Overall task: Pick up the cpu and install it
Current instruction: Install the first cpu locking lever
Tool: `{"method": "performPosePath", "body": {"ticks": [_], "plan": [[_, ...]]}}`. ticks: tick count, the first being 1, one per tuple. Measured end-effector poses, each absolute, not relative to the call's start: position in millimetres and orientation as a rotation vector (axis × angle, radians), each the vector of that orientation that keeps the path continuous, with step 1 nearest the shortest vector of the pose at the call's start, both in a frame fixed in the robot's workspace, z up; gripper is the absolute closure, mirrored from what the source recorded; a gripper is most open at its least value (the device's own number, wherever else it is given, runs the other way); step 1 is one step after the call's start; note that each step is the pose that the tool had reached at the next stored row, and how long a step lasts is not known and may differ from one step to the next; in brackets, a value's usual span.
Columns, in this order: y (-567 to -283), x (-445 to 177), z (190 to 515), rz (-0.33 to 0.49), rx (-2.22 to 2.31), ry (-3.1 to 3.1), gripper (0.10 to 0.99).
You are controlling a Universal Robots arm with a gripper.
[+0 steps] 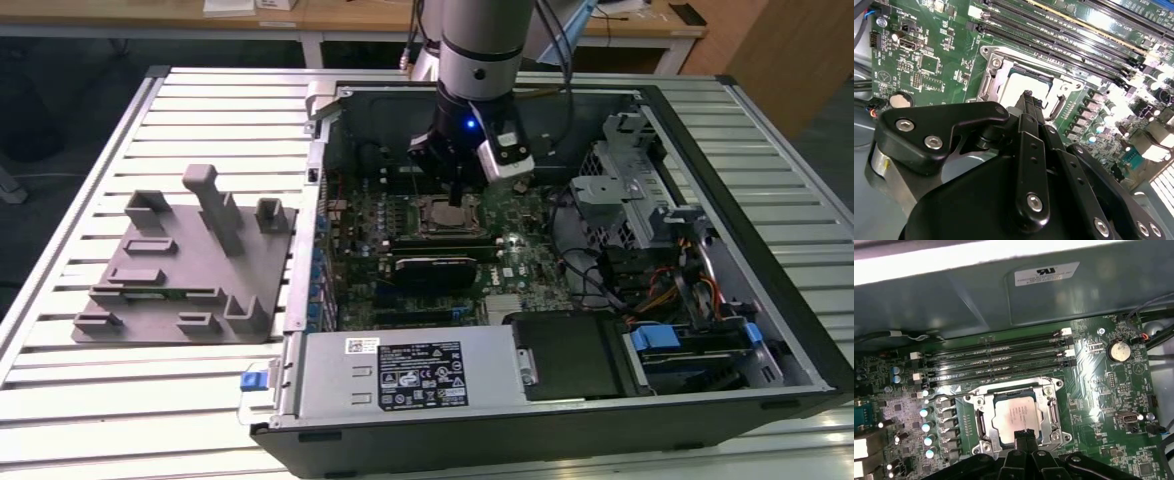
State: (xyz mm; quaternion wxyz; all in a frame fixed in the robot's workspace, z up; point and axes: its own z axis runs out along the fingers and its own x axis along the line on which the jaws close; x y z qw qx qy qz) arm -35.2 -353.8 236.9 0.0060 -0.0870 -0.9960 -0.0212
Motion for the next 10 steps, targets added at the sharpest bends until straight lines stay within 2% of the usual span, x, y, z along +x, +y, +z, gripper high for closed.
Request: {"method": "performPosePath", "body": {"ticks": [10], "plan": [[-353.8, -35.3, 239.7, -0.066, -0.272, -3.117, 0.980]]}}
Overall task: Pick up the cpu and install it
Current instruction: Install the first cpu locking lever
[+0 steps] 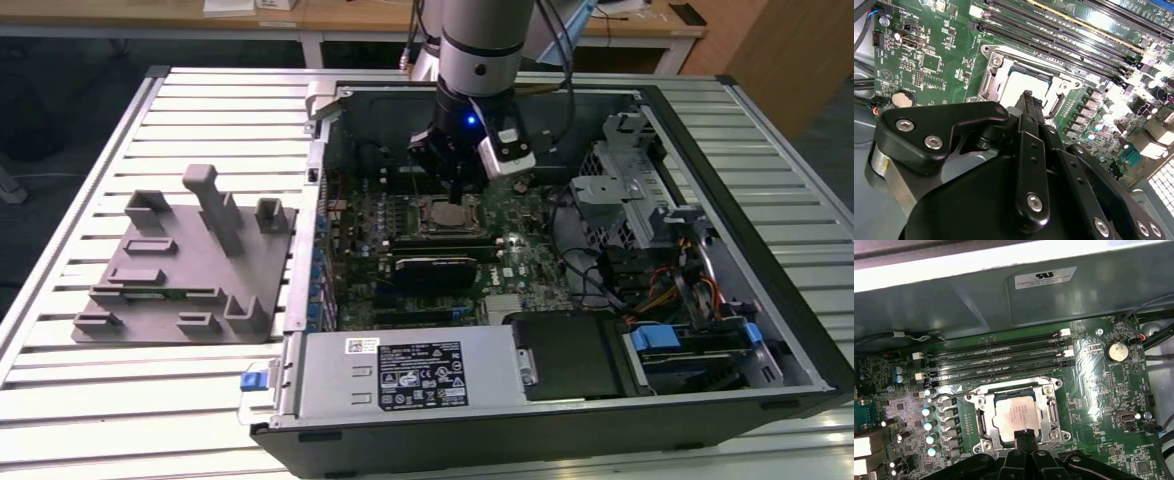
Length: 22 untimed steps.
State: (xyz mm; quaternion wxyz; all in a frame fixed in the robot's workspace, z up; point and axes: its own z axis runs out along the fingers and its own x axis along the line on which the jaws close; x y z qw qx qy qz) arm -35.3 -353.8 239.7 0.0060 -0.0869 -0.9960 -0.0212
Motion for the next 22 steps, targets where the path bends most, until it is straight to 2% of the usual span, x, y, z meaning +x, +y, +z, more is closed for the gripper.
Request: {"method": "performPosePath", "body": {"ticks": [22], "plan": [[-353.8, -79.9, 239.7, -0.067, -0.272, -3.119, 0.980]]}}
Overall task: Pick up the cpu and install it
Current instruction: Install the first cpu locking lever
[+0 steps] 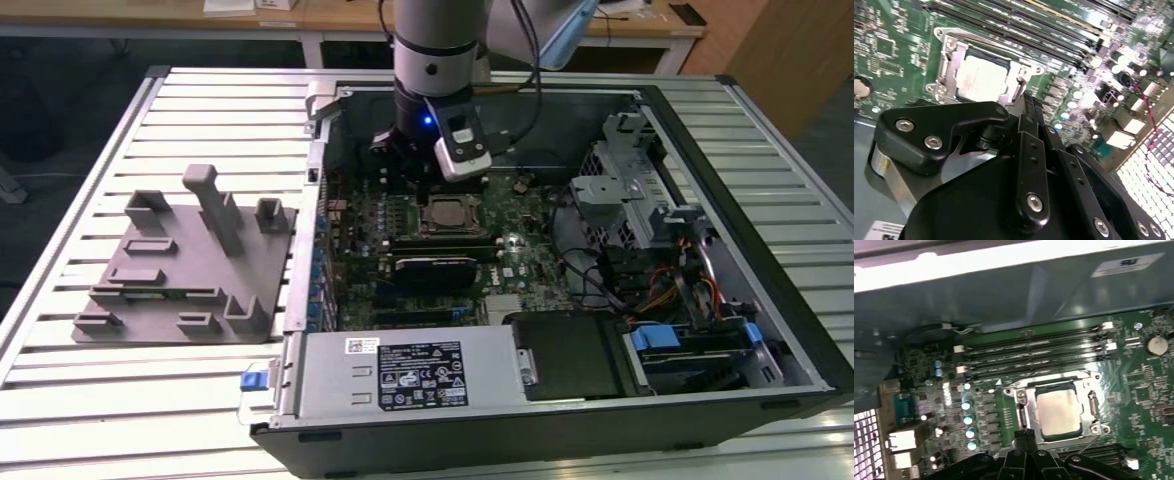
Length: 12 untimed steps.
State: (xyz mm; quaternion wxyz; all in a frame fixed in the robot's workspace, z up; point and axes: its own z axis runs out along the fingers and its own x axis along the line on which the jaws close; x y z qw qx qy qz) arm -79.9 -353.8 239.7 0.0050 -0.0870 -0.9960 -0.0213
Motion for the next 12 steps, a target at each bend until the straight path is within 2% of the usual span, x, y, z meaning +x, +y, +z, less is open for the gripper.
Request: {"method": "performPosePath", "body": {"ticks": [12], "plan": [[-353.8, -93.8, 240.7, -0.106, -0.272, -3.122, 0.980]]}}
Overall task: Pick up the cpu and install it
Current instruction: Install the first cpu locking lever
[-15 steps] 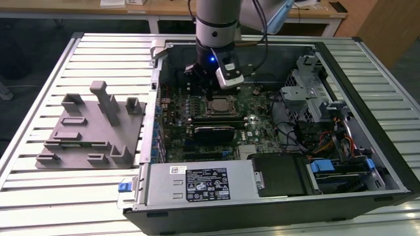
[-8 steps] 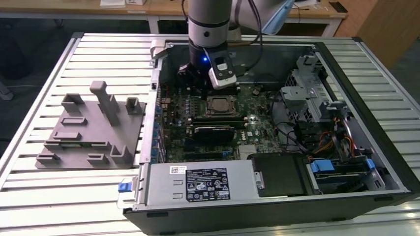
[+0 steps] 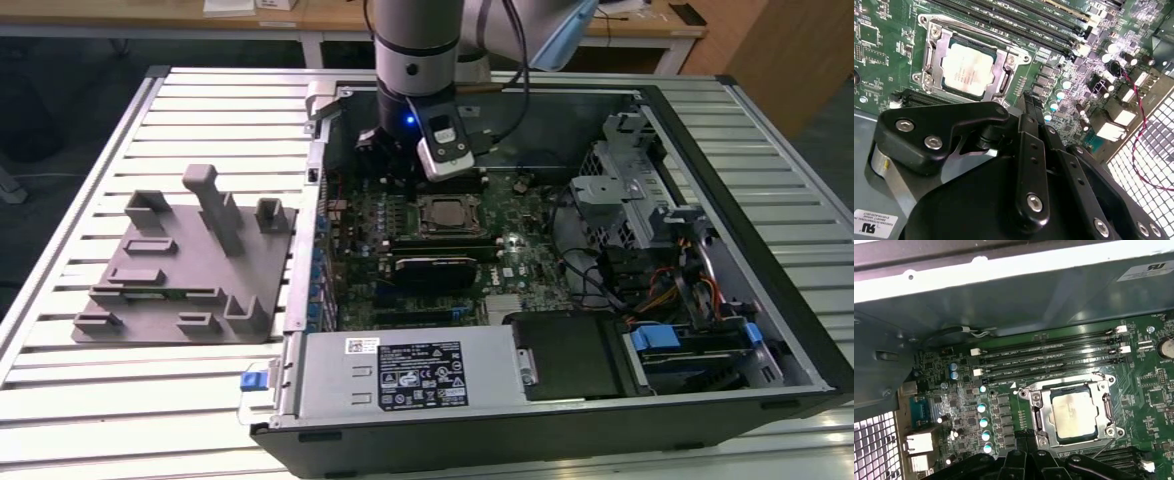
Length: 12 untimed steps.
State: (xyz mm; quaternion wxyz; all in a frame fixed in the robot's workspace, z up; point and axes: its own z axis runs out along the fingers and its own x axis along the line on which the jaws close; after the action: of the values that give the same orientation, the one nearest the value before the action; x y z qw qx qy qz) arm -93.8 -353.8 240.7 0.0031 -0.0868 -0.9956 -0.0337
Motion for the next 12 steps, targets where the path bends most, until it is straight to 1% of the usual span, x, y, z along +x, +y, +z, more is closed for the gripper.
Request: {"method": "performPosePath", "body": {"ticks": [7, 12], "plan": [[-353.8, -97.7, 242.0, -0.110, -0.272, -3.129, 0.980], [-353.8, -100.0, 242.1, -0.159, -0.272, -3.127, 0.980]]}}
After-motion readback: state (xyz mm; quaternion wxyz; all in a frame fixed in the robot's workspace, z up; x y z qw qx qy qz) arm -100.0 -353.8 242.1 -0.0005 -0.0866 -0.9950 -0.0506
